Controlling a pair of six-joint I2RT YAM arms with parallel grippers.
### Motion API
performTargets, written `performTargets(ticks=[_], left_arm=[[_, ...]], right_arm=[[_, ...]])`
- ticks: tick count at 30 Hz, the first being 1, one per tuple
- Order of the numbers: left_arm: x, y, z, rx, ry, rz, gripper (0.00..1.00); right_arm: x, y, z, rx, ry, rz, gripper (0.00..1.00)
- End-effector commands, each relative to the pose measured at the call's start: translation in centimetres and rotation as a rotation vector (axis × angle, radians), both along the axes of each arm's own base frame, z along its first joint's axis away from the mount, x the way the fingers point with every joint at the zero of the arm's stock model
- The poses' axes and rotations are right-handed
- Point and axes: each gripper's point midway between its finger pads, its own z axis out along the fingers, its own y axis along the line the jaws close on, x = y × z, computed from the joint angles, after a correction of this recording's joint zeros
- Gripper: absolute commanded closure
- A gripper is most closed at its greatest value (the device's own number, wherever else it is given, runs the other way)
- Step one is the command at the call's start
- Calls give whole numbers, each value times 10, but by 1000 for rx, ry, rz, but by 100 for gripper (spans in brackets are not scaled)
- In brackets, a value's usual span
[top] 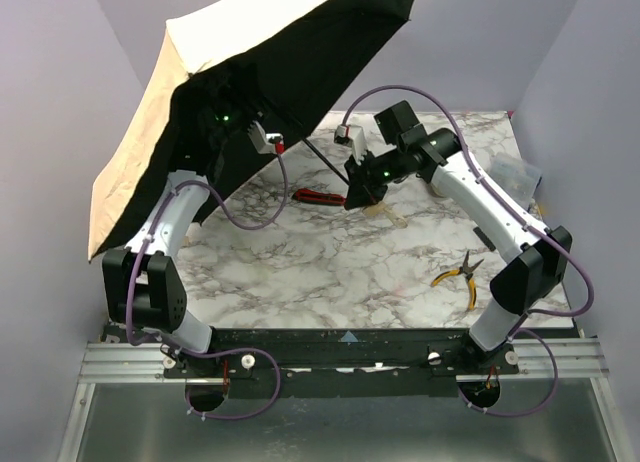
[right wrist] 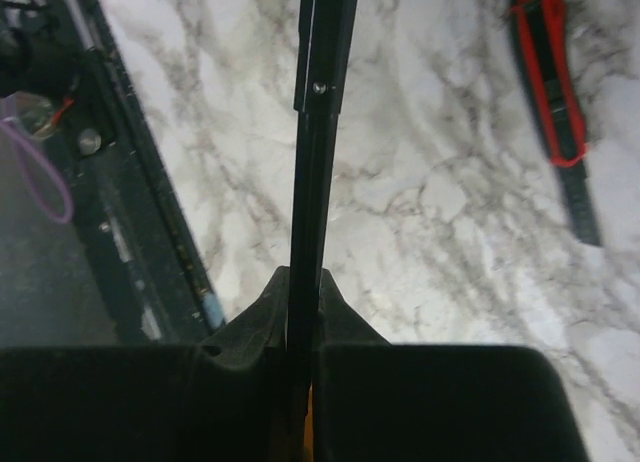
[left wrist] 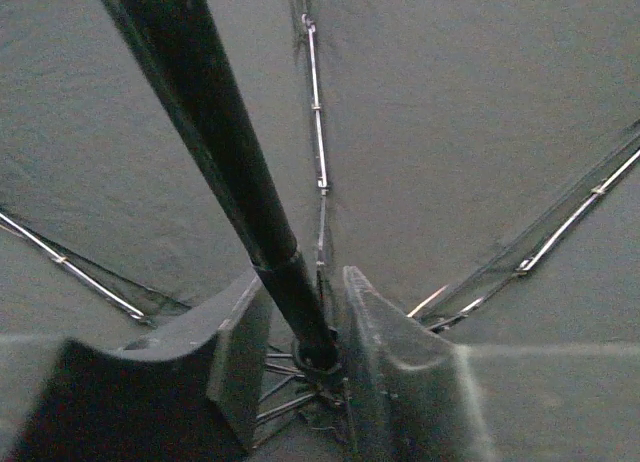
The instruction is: Open the umbrella
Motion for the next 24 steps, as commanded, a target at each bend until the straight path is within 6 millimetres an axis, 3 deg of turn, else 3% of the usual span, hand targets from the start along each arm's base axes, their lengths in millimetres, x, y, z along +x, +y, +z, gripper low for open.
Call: performTargets(ticks=[1, 4, 9, 16, 20, 24], left_arm=[[-8, 10, 14, 27, -112, 134, 58], [-16, -22, -5, 32, -74, 60, 48], [-32, -54, -8, -6, -63, -20, 39], [-65, -64, 3, -109, -35, -92, 36], [-94, -68, -3, -188, 55, -161, 24], [-119, -67, -21, -275, 183, -206, 15]], right_arm=[[-55, 6, 19, 93, 148, 165, 100], [-51, 15, 27, 164, 113, 153, 100], [-47, 26, 44, 292, 65, 102, 100], [-29, 34, 66, 449, -18, -48, 100], [-12, 34, 86, 557, -101, -162, 100], [8, 25, 89, 587, -163, -300, 100]])
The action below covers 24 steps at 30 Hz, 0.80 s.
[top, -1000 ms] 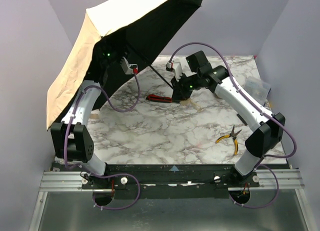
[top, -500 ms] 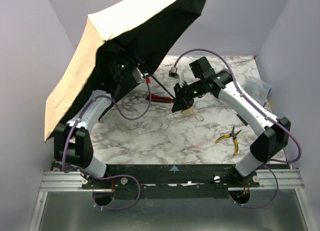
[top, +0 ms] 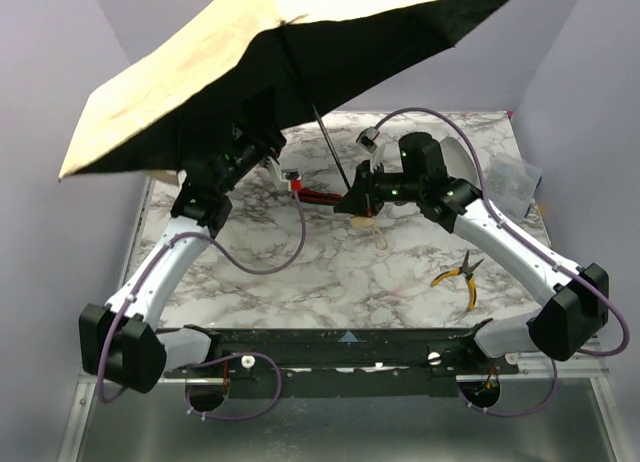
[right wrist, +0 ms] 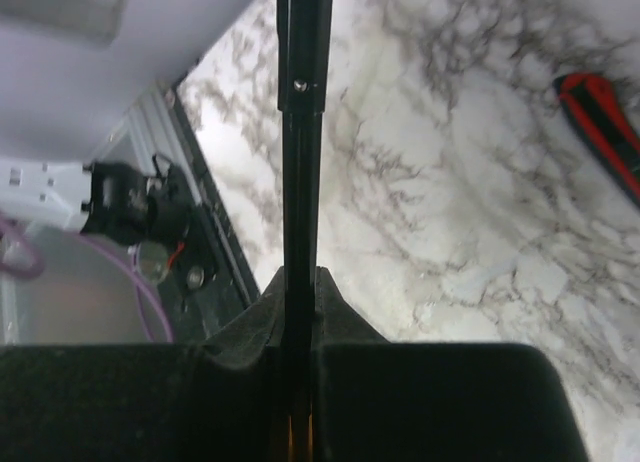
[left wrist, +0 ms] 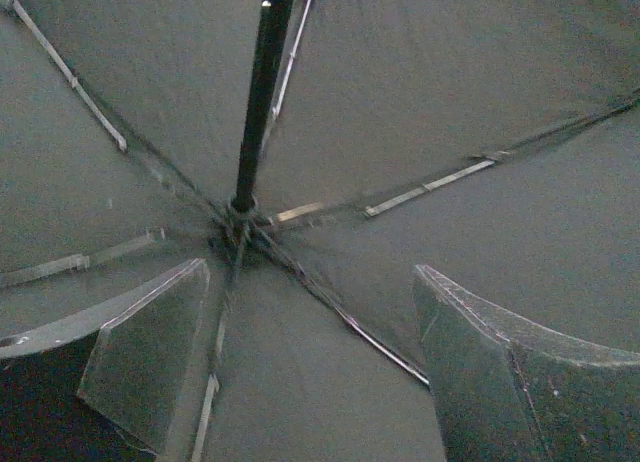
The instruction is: Open the umbrella
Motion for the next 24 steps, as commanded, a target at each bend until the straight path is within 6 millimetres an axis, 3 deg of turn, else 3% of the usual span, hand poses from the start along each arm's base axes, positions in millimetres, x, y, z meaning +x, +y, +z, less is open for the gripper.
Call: performTargets(ticks=[1, 9, 14, 19, 24], left_arm=[[-36, -7, -22, -122, 184, -112, 15], [-90, -4, -71, -280, 530, -167, 11], [-102, 8, -89, -479, 708, -99, 11], [-102, 27, -105, -802, 894, 51, 11], [-122, 30, -131, -955, 1035, 79, 11]], right_arm=[[40, 0, 68, 185, -250, -198, 100], [55, -33, 48, 124, -263, -423, 100], [59, -59, 41, 56, -270, -552, 100], [62, -101, 18, -96, -274, -725, 100], [60, -140, -2, -208, -273, -876, 100]])
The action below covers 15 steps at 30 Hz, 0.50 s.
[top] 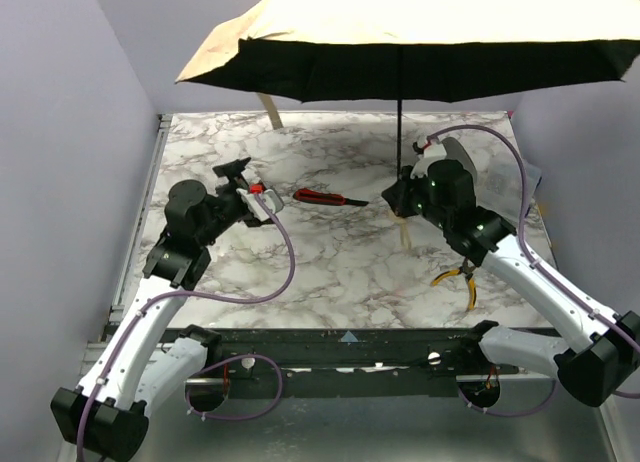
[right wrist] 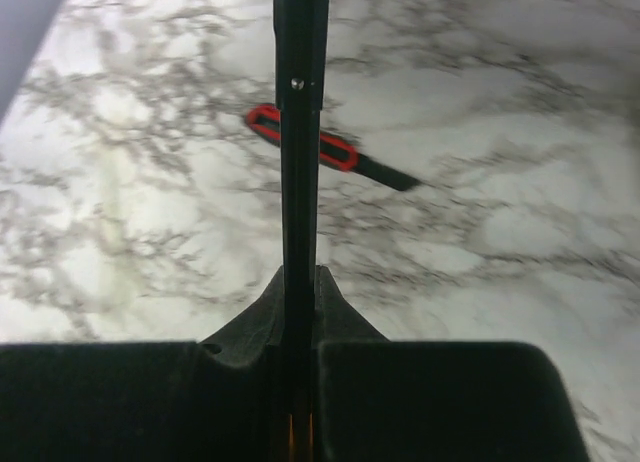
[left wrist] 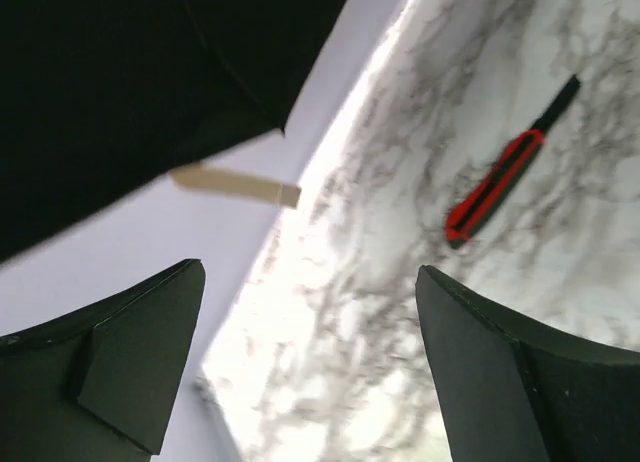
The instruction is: Open the umbrella
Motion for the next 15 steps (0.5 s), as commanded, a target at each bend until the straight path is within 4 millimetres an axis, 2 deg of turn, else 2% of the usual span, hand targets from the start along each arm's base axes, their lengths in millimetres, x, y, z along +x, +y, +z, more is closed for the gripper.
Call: performTargets(ticks=[1, 4, 8, 12, 15], left_arm=[[-21, 9, -33, -209, 233, 93, 11], [-25, 16, -44, -303, 325, 140, 11], [-30, 25, -60, -403, 438, 197, 11], [-39, 26, -79, -466, 551, 230, 11], [-43, 30, -86, -501, 581, 253, 11]], right_arm=[[7, -47, -1, -96, -72, -218, 100], [5, -56, -10, -80, -70, -264, 100], [9, -53, -23, -48, -109, -267, 100], [16, -49, -32, -36, -128, -274, 100], [16, -51, -41, -38, -133, -277, 100]])
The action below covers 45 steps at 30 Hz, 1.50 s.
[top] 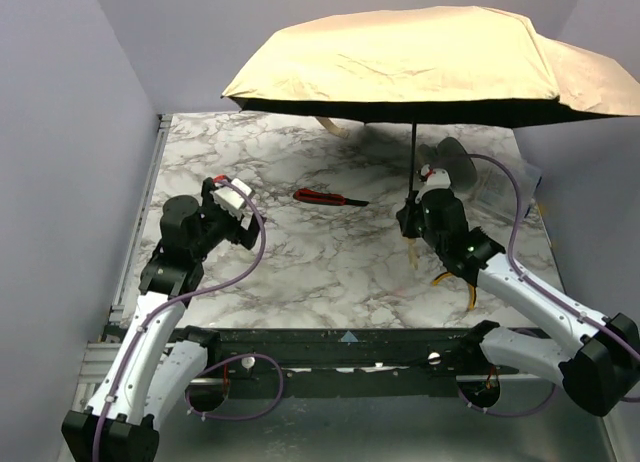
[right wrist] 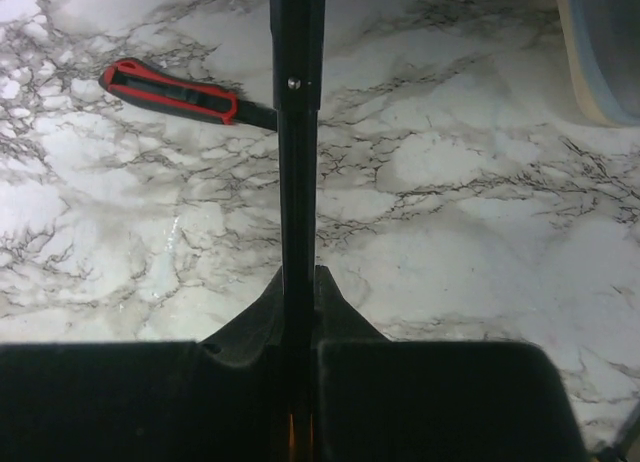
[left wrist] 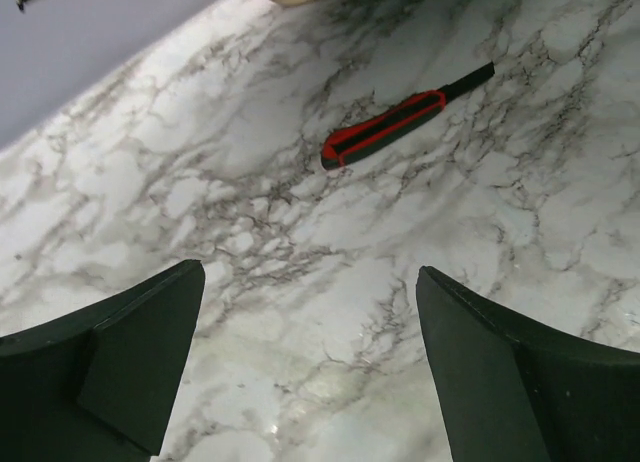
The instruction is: Open the umbrella
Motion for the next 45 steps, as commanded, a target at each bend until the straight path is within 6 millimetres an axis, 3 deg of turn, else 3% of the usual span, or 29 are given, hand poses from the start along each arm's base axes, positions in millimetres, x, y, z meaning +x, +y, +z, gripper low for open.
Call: performTargets(ticks=[1, 4, 8, 16, 18, 22, 33, 37, 40, 45], left_arm=[[-15, 1, -18, -128, 128, 40, 11], [-16, 9, -23, -196, 183, 87, 11], [-22, 14, -25, -367, 255, 122, 11], [-14, 34, -7, -439, 207, 231, 11], [-10, 41, -3, -440, 198, 267, 11], [-3, 52, -3, -437, 200, 325, 11], [16, 84, -28, -424, 356, 506, 11], [25, 84, -18, -421, 356, 486, 10], [29, 82, -10, -406, 349, 460, 4], [39, 78, 1, -362, 402, 399, 2]], right_arm=[[22, 2, 34, 70, -185, -45, 100], [16, 1, 15, 49, -179, -20, 98], [5, 12, 0, 80, -168, 62, 87], [-13, 18, -7, 142, -151, 121, 81], [-16, 16, -11, 124, -148, 131, 70], [-25, 11, -20, 82, -150, 166, 59], [-49, 4, -17, -54, -224, 327, 19], [-51, 5, -4, -77, -270, 366, 12], [-47, 3, 10, -129, -315, 379, 4], [-49, -3, 16, -259, -325, 439, 0]])
